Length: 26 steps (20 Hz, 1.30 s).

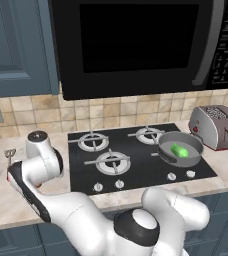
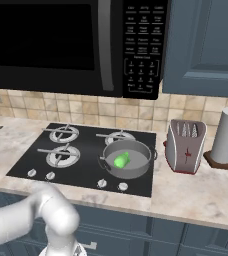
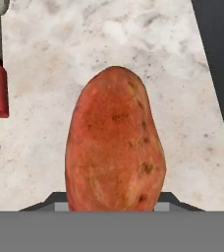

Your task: Put the corn and sweet potato in the pot. Retrieve the spatula and lightly stir the vegetables in the pot.

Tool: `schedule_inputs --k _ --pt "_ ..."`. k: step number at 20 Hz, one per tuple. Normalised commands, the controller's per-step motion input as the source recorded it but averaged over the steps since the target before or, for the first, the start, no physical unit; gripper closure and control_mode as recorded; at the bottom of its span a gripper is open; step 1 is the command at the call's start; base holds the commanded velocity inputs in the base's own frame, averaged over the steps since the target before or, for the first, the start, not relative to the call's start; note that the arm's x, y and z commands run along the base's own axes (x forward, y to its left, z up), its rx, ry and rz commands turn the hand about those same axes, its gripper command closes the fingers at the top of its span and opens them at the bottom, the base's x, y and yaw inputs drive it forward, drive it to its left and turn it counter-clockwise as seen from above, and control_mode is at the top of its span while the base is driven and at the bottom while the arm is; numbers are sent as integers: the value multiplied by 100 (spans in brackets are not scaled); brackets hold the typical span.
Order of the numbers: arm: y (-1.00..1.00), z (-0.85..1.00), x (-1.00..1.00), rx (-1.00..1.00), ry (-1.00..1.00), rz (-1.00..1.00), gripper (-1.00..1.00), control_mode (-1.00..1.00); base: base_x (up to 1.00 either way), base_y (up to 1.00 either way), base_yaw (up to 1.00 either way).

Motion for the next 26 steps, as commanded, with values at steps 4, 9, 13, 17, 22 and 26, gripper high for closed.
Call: schedule_inputs --k 4,9,13,17,22,26 --pt "-56 49 0 9 -9 0 100 -100 0 0 0" --pt "-70 37 -1 10 -1 0 100 -100 0 0 0" --pt "-75 34 -7 9 0 0 100 -100 0 0 0" --pt "-83 33 -7 10 -1 0 100 -100 0 0 0" --pt "-86 11 -8 9 -1 0 100 -100 0 0 0" --pt "-87 4 -3 4 0 0 100 -100 0 0 0"
